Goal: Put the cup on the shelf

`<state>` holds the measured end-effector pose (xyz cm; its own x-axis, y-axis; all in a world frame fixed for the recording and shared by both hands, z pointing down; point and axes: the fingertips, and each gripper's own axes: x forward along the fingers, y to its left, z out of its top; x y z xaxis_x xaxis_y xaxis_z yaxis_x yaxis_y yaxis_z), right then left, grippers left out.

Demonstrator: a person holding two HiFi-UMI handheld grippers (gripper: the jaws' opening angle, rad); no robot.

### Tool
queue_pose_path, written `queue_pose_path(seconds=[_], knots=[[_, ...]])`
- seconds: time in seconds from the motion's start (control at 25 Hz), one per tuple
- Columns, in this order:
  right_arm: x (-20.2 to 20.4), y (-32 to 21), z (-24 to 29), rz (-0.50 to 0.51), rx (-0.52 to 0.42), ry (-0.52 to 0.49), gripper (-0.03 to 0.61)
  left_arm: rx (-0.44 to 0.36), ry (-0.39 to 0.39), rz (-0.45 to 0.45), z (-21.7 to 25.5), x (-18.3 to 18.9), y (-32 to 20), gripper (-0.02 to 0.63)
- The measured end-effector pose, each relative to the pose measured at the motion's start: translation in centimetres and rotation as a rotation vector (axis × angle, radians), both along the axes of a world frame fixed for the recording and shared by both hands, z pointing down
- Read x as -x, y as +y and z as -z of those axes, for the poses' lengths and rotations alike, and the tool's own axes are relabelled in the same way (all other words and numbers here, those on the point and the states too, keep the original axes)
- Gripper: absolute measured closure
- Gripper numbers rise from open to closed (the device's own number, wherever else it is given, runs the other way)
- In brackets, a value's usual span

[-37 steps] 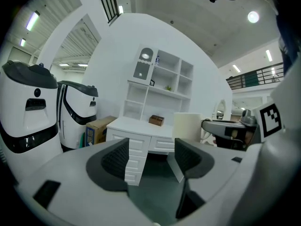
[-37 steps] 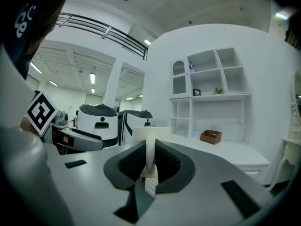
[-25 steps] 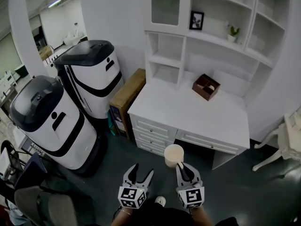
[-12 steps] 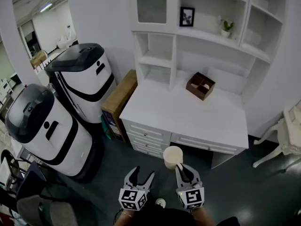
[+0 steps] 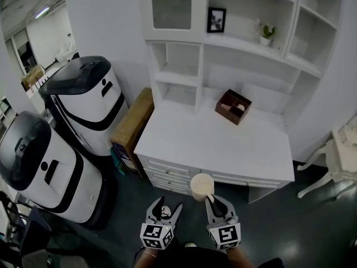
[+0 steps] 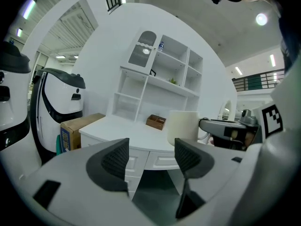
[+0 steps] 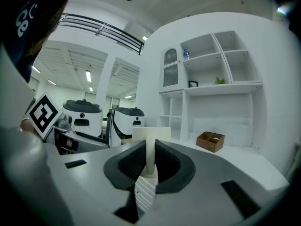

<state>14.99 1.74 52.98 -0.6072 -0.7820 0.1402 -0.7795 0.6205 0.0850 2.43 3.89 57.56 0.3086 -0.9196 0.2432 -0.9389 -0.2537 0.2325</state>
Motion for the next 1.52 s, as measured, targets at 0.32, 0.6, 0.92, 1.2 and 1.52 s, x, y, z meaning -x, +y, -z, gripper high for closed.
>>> queue_pose_path(seconds=[0.32, 0.6, 0.92, 1.2, 1.52], knots=[[3.9, -9.1, 0.5, -0.069, -0.006, -0.008, 0.531, -0.016, -0.028, -0.066, 0.7, 4.6, -10.7, 0.314], [7.7, -16.1, 1.4, -0.146, -0.003, -0.036, 0.531, -0.034, -0.063, -0.138, 2.1, 8.7, -18.7, 0.314], [11.5, -21.2, 1.0, -0.202, 0.004, -0.05, 0.531, -0.043, -0.073, -0.194, 2.3, 12.2, -24.4, 0.314], [13.6, -23.6, 0.2, -0.212, 0.021, -0.054, 0.531, -0.045, -0.083, -0.178, 2.2, 14.7, -27.2, 0.314], [13.8, -26.5, 1.6, -0.171, -0.016, -0.061, 0.531, -0.058, -0.099, -0.136, 2.7, 14.9, -29.8, 0.314]])
